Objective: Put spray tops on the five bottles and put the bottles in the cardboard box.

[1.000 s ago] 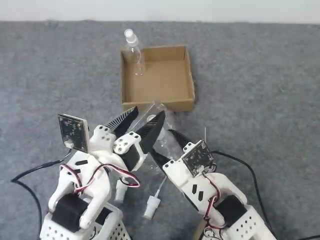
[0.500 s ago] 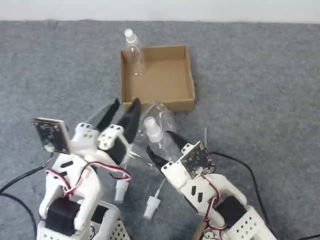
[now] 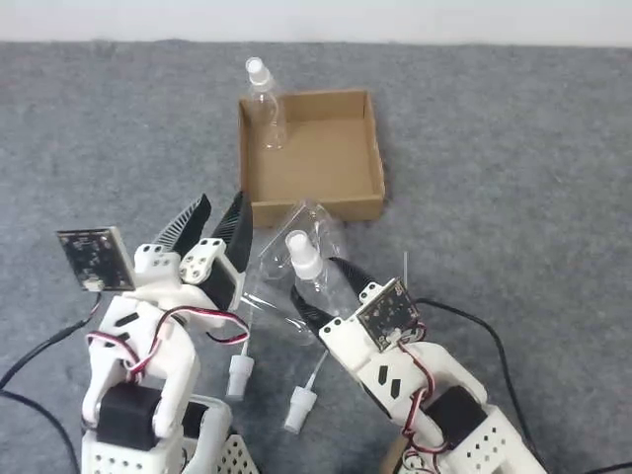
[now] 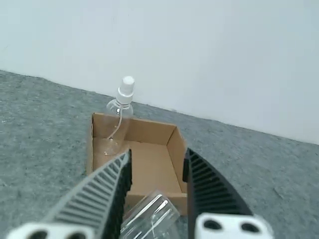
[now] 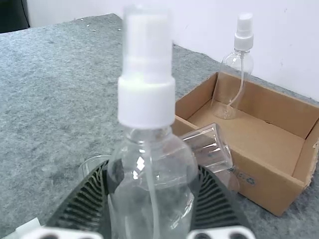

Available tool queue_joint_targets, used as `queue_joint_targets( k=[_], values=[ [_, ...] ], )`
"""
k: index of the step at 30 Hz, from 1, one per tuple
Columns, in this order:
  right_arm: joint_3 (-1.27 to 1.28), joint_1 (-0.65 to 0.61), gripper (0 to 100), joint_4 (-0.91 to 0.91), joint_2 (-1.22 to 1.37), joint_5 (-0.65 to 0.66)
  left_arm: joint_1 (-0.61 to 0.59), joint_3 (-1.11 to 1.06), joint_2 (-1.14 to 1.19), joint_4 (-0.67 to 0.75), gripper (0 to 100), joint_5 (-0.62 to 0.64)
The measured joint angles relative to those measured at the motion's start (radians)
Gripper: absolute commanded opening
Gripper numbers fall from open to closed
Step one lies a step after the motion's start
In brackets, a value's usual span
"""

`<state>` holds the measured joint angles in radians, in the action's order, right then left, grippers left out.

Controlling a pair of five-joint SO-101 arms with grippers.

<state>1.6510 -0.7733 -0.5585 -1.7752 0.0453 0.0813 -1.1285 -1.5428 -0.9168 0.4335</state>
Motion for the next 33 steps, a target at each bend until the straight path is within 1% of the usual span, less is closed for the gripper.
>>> queue_joint_targets(
  k=[5, 13, 24, 33],
  values=[
    [-0.006, 0.000, 0.7, 0.000, 0.000, 0.000, 0.011, -0.054, 0.006, 0.046, 16, 0.002],
    [-0.054, 0.000, 0.7, 0.000, 0.000, 0.000, 0.193, -0.109, 0.009, 0.046, 15, -0.147],
    [-0.054, 0.002, 0.7, 0.002, 0.000, 0.000, 0.318, -0.129, 0.000, 0.043, 15, -0.321],
    [-0.054, 0.003, 0.7, 0.002, 0.000, 0.000, 0.342, -0.129, 0.000, 0.040, 15, -0.344]
  ],
)
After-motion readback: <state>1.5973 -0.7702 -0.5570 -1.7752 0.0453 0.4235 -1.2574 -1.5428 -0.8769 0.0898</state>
